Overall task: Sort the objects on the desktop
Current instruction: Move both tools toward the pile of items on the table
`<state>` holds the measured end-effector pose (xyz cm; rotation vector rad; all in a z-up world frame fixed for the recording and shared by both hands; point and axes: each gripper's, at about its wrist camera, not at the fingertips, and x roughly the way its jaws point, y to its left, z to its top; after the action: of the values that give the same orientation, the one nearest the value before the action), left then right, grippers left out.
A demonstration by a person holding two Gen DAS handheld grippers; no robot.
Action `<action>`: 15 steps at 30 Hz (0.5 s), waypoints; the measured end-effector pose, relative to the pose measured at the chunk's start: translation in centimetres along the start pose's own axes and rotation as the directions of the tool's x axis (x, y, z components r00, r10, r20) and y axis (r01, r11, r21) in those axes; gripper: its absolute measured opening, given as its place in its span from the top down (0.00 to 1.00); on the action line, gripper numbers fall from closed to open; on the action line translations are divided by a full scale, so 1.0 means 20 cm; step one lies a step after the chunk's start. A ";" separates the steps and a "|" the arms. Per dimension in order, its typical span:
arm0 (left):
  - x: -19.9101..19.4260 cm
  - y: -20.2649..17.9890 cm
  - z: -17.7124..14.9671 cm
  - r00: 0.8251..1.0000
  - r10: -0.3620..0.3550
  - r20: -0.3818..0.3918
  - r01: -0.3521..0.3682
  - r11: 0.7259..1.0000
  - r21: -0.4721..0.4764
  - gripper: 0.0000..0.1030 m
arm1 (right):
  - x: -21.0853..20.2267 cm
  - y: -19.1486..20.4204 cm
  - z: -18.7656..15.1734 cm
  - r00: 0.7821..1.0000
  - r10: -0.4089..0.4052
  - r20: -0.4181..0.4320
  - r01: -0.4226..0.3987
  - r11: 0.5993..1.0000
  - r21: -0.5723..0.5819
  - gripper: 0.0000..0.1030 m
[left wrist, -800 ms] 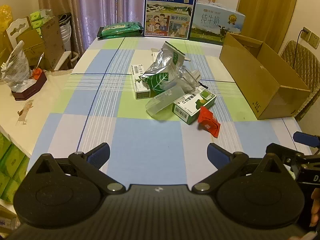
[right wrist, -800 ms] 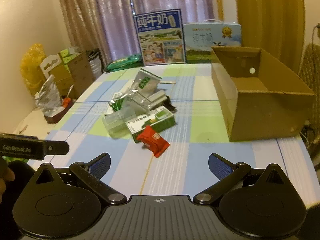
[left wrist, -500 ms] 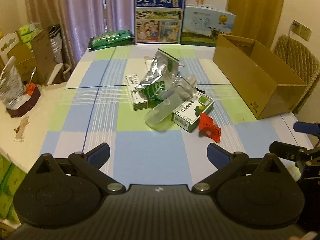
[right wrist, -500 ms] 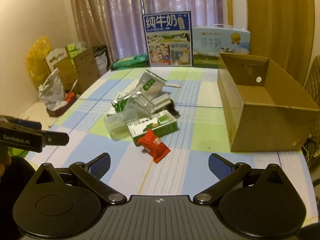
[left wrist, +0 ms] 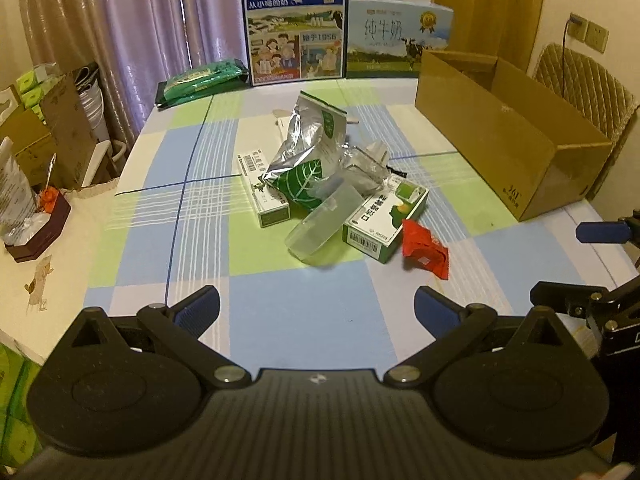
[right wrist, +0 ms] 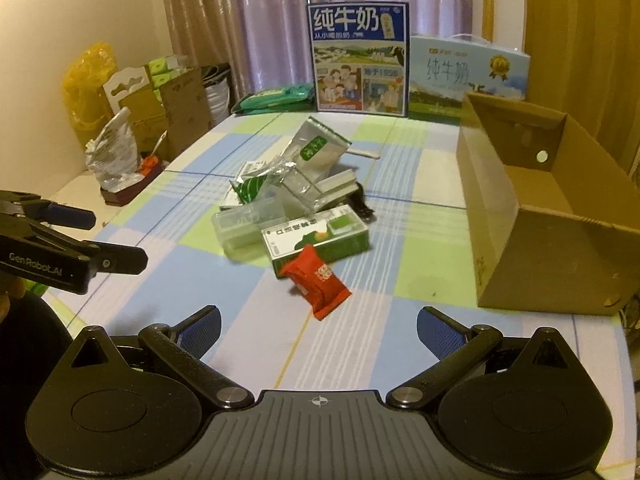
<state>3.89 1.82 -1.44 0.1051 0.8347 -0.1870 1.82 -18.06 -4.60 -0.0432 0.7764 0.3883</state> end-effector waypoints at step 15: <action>0.13 0.03 0.10 0.998 -0.017 -0.060 0.026 0.990 0.138 0.01 | 0.15 -0.04 0.02 0.999 0.019 -0.029 -0.020 0.999 -0.035 0.02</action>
<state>7.13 1.81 -1.99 0.2332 0.8814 -0.2635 4.26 -17.88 -6.47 -0.0739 0.7984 0.4206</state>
